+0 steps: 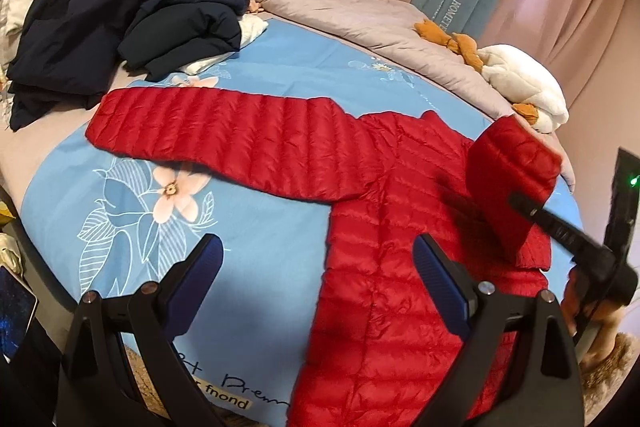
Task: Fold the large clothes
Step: 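Lift the sleeve with the right tool, lay it across the jacket body, release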
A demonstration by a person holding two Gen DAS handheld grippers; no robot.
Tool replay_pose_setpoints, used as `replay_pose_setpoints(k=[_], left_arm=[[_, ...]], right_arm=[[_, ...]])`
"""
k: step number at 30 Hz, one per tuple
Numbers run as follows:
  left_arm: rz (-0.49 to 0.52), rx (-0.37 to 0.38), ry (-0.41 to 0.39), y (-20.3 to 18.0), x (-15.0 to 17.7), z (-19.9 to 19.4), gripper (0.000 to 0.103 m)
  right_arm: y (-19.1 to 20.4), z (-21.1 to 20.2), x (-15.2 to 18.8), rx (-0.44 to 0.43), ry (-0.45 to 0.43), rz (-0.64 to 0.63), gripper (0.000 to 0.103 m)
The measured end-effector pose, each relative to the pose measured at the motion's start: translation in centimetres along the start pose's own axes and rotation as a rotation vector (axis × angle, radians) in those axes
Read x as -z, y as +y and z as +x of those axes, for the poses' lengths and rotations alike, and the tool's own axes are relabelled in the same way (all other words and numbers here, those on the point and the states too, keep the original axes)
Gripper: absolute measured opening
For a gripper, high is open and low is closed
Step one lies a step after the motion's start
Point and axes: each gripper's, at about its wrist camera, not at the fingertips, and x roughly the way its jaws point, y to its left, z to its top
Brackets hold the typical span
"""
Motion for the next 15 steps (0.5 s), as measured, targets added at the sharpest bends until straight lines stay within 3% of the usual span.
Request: replay_pose_setpoints(k=[9, 15], left_arm=[[-0.021, -0.041, 0.025, 1.6, 0.6, 0.7, 0.096], [-0.017, -0.052, 0.025, 1.8, 0.8, 0.7, 0.096]], right_arm=[[2.0, 3.9, 2.8, -0.03, 0.16, -0.035, 0.006], [2.6, 4.8, 3.4, -0.014, 0.203, -0.035, 0.006]])
